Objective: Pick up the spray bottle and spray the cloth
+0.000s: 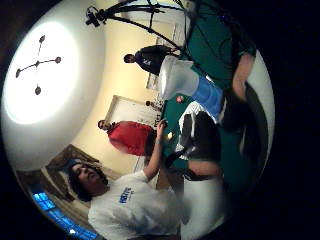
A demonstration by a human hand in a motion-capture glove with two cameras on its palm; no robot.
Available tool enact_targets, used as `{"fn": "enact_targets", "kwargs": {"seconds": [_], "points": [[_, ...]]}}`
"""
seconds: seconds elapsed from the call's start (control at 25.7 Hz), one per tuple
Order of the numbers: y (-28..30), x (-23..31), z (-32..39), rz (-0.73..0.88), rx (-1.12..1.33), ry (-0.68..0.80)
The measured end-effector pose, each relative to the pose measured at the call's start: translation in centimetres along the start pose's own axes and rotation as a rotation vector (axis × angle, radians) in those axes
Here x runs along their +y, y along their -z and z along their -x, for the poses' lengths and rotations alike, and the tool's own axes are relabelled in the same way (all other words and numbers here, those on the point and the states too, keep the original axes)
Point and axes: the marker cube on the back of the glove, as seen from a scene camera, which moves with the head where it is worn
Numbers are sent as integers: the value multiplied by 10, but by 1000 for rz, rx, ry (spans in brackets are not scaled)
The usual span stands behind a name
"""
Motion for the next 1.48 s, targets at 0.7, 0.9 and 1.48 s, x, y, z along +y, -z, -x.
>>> {"fn": "enact_targets", "kwargs": {"seconds": [0.7,0.9,1.48], "points": [[-65,-42,10,63,-172,-13],[-81,-59,13,19,-161,4],[-100,-91,10,-19,-153,-68]]}}
